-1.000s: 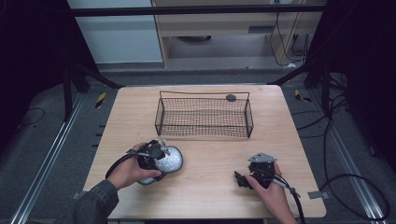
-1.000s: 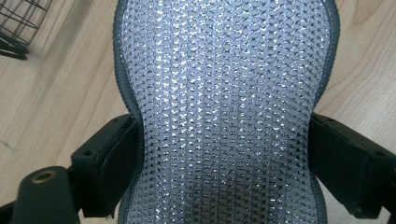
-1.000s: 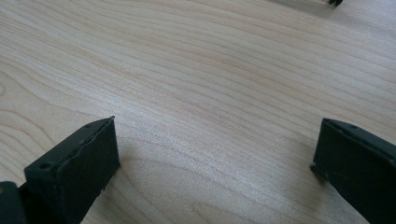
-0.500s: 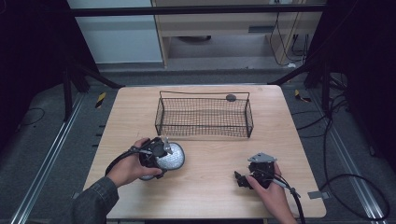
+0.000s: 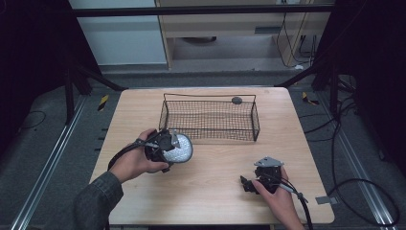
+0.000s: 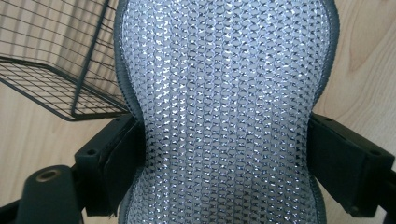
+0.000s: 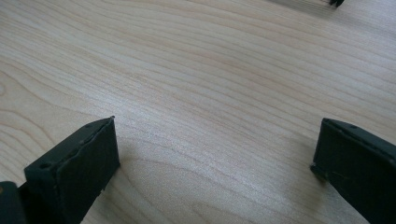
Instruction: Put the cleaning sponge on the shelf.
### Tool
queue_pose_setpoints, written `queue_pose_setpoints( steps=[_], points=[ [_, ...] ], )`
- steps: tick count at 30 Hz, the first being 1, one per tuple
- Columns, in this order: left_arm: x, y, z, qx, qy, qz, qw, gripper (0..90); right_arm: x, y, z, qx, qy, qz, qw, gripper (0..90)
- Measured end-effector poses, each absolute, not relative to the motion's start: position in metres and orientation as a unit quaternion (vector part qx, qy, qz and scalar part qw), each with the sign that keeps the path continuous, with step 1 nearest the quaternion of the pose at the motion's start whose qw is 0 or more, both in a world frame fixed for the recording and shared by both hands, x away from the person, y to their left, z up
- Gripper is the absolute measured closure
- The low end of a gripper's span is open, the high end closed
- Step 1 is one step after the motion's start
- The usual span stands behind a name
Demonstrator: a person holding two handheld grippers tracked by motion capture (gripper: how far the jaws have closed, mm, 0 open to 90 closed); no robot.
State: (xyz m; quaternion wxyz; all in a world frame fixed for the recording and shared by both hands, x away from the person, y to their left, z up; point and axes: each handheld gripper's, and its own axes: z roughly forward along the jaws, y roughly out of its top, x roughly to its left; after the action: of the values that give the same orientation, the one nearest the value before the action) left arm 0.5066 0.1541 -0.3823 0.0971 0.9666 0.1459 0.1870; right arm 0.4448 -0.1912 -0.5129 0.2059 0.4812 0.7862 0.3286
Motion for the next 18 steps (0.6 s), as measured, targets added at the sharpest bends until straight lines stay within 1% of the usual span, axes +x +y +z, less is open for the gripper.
queue_pose_setpoints(
  steps=[15,18],
  points=[
    [0.527,0.145,-0.357,0.961,0.143,0.213,0.104,14.9,0.445,-0.191,-0.513,0.482,0.785,0.33,0.205,0.4],
    [0.538,0.142,-0.35,0.959,0.141,0.225,0.102,15.0,0.445,-0.191,-0.513,0.482,0.785,0.331,0.205,0.4]
  ],
)
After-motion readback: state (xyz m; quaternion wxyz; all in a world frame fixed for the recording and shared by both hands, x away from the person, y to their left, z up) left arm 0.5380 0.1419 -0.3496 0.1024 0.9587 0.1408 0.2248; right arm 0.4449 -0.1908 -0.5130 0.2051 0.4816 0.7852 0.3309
